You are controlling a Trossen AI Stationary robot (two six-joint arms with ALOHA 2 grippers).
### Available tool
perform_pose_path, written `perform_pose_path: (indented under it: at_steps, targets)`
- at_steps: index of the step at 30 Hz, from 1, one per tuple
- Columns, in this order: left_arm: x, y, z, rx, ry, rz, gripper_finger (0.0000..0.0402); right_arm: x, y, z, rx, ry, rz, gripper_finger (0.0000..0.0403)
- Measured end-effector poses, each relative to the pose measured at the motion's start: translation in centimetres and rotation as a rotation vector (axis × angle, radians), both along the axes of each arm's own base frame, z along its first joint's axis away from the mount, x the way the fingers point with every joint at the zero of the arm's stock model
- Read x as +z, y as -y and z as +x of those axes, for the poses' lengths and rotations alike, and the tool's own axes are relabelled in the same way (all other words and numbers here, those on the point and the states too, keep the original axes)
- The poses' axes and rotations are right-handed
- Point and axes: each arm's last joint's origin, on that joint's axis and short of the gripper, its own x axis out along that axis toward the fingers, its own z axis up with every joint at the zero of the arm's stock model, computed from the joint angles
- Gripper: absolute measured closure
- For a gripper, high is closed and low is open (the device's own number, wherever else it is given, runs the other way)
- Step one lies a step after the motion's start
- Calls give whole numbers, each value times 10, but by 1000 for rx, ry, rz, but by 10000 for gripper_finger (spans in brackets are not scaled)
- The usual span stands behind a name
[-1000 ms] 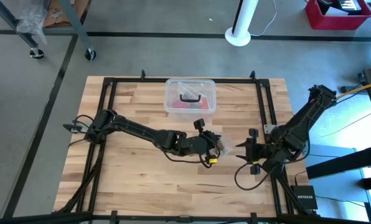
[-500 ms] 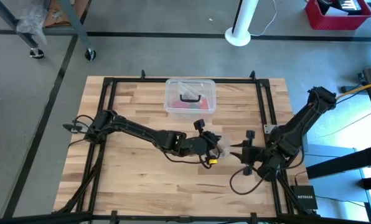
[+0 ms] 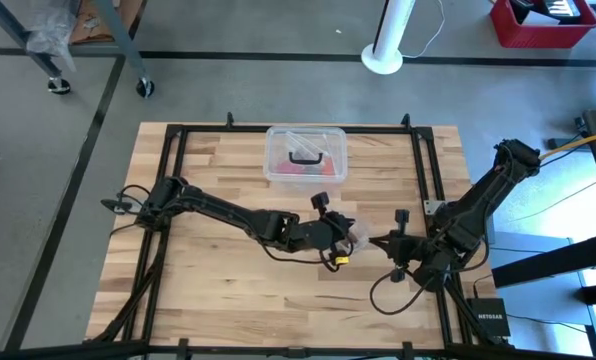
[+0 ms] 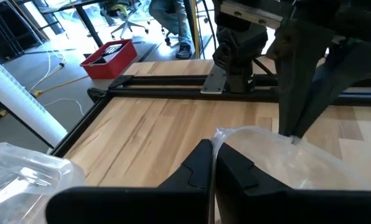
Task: Roll bandage
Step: Close the transparent zip bag
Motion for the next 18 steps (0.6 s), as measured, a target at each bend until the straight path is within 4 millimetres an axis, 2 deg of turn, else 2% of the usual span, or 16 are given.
perform_pose_path:
  at_steps: [2,8,10,15,18]
  targets:
    - [-1,1,-1,-3,-10,3,400,5,-1,0,5,-3,3,397]
    - [-7,5,-4,-12,-78,20,400,40,-2,0,34,-19,58,400]
    - [-7,6,-5,-18,-86,27,400,46,-1,-1,38,-27,58,399]
    - [-8,9,-8,-32,-119,40,392,43,-1,-2,32,-43,69,400]
    - [-2,9,-14,-63,-153,19,360,39,1,-3,9,-54,86,401]
